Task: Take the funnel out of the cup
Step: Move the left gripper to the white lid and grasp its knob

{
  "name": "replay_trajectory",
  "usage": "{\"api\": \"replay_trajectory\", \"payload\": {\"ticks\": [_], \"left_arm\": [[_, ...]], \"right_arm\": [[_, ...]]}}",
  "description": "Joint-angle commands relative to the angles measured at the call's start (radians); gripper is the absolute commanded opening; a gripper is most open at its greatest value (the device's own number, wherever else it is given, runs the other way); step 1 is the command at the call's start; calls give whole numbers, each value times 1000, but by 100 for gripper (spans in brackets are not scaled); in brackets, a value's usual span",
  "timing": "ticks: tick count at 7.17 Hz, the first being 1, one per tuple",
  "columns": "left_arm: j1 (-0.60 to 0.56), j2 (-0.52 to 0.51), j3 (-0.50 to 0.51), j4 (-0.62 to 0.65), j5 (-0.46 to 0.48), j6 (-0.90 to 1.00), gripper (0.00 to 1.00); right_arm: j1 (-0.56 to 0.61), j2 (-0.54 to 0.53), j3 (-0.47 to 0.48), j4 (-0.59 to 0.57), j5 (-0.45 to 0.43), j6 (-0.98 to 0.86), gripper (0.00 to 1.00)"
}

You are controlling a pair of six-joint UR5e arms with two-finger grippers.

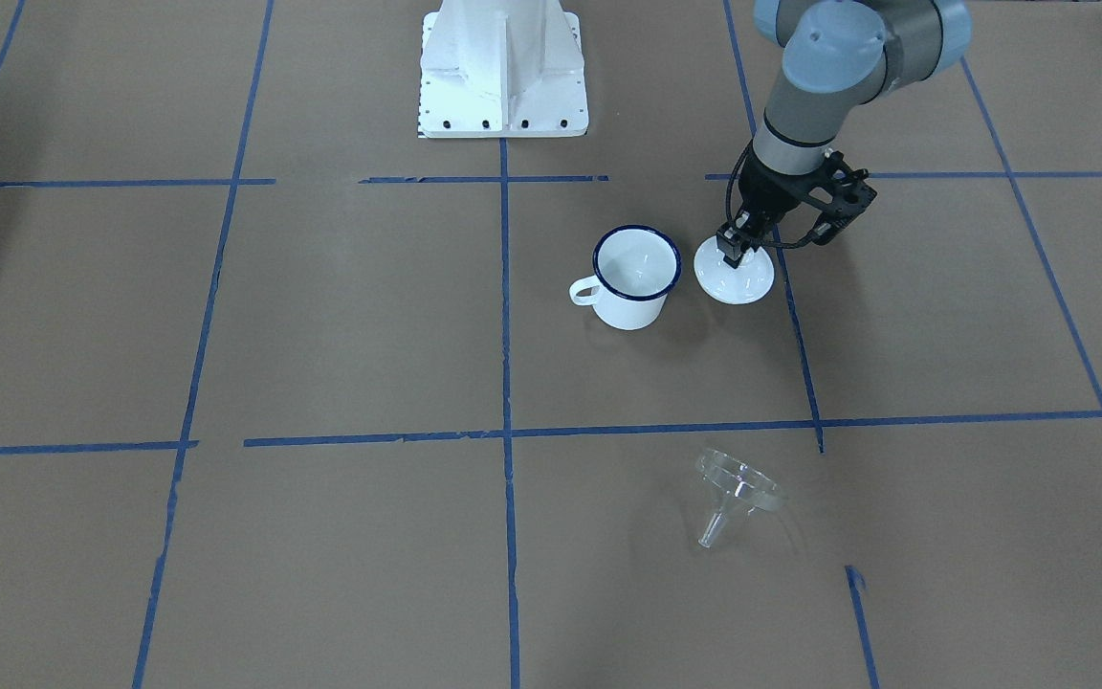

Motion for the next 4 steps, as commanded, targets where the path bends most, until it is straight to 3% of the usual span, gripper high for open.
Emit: {"api": "replay_trajectory", "payload": {"ticks": [1,4], "left_arm": [[-64,-88,-67,151,-1,0,0],[-55,-236,-44,306,-42,-13,0]], "right_arm": [[0,0,0,0,0,0,100],[0,0,0,0,0,0,100]]}}
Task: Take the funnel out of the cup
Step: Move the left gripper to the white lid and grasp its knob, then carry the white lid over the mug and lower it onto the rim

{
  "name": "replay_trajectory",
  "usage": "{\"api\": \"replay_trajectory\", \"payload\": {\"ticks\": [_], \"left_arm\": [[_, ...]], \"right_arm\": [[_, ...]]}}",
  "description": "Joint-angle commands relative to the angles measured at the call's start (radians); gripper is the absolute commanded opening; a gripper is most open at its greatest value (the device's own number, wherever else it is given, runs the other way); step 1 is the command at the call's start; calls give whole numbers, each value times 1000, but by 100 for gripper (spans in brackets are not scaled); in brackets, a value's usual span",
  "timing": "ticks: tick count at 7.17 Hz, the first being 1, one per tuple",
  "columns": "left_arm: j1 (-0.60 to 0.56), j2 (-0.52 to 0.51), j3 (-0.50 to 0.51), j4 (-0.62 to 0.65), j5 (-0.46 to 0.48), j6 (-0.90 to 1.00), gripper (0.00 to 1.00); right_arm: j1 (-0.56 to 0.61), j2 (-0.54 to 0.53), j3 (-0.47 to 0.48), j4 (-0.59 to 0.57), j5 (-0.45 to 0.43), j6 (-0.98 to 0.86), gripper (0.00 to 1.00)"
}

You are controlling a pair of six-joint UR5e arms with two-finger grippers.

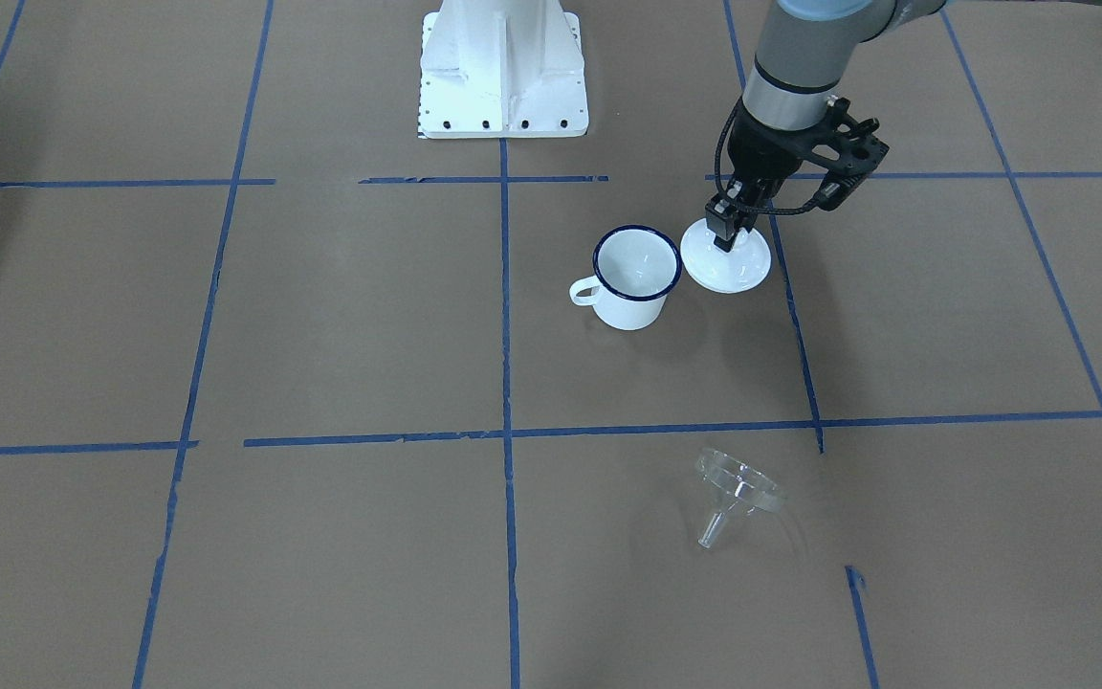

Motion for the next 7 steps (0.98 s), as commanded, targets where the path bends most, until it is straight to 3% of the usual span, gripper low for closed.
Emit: {"api": "replay_trajectory", "payload": {"ticks": [1,3,7], "left_arm": [[11,-73,54,43,-20,-48,0],[44,-139,133,44,-20,-54,0],[73,-155,150,43,-17,-80,0]], "right_arm": [[0,0,0,0,0,0,100],[0,0,0,0,0,0,100],[0,0,0,0,0,0,100]]}}
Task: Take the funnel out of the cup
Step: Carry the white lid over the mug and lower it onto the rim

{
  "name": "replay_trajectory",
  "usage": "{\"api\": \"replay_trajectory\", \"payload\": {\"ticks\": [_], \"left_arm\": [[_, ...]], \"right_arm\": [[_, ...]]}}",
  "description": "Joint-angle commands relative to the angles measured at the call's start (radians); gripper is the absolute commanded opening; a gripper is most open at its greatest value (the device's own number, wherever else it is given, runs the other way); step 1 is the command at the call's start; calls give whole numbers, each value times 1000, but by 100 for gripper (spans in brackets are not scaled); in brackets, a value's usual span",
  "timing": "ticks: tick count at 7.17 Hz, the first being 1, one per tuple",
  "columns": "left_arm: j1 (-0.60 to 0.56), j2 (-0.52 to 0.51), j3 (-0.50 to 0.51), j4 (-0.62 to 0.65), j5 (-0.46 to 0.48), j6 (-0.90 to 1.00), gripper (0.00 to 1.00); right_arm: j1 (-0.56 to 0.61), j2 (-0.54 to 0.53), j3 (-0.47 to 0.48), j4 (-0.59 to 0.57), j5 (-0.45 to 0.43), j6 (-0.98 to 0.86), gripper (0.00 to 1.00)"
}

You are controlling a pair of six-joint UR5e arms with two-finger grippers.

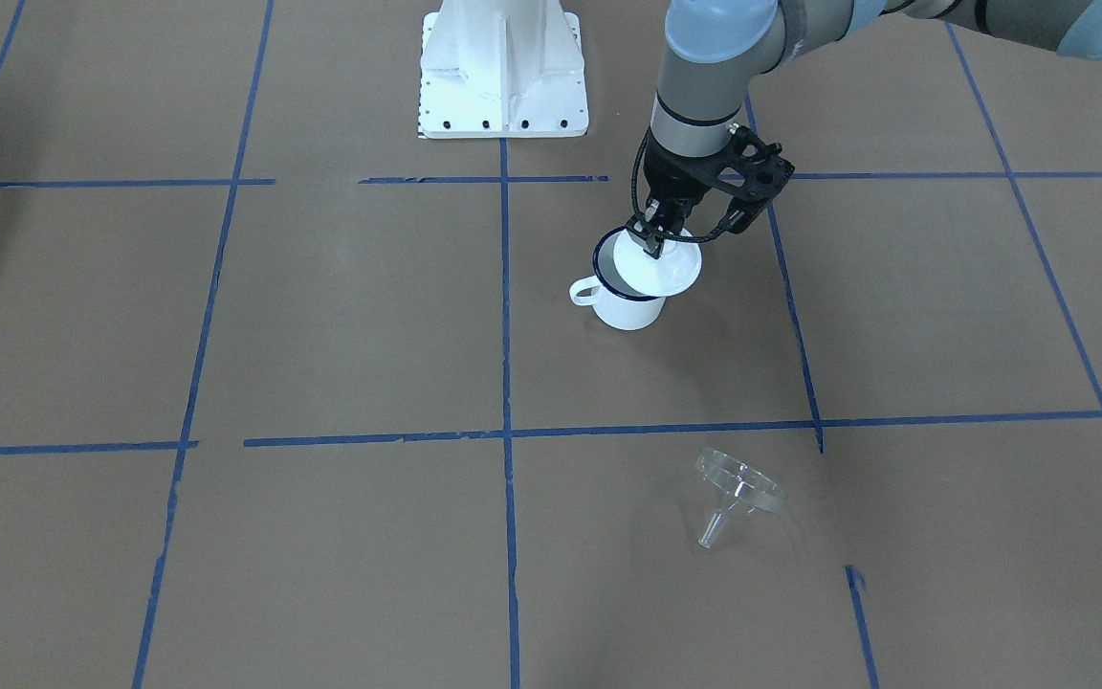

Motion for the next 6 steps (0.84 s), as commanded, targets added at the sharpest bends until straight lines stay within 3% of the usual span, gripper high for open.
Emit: {"api": "replay_trajectory", "payload": {"ticks": [1,6], "left_arm": [[17,-8,11,0,1,-5,0],[28,-22,25,-1,1,-7,0]], "right_arm": [[0,0,0,0,0,0,100],[0,0,0,0,0,0,100]]}}
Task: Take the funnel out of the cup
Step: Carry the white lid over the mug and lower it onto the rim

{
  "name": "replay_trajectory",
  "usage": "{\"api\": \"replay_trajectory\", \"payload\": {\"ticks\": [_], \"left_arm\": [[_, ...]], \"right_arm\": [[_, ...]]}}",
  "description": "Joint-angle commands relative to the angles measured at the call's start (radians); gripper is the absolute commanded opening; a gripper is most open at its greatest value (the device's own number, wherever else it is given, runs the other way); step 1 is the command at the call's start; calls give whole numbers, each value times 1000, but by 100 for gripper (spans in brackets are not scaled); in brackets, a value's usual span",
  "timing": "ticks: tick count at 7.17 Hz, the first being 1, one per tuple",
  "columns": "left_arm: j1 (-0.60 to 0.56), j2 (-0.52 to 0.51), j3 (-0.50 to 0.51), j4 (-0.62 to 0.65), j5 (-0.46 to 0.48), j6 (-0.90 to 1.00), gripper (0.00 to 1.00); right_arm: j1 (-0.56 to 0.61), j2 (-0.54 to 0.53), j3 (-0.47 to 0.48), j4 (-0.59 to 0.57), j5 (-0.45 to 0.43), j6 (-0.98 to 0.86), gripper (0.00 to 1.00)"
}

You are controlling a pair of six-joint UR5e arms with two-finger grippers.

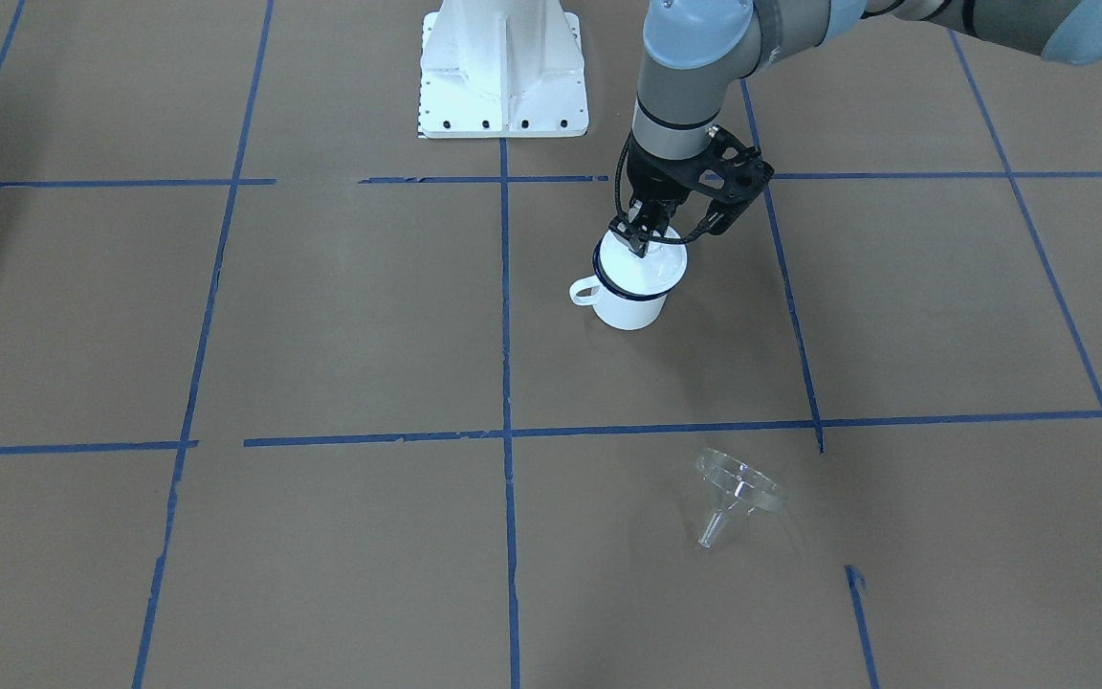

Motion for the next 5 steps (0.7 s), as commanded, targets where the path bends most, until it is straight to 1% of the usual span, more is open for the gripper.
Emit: {"api": "replay_trajectory", "payload": {"ticks": [1,2,3,4,5], "left_arm": [[11,1,3,0,2,0,0],[11,0,0,-2,2,0,4],[11,0,0,-2,3,2,47],[11,0,0,-2,6,3,75],[11,0,-2,-3,8,3,86]], "right_arm": [[0,0,0,0,0,0,100],[0,0,0,0,0,0,100],[0,0,0,0,0,0,100],[0,0,0,0,0,0,100],[0,0,0,0,0,0,100]]}}
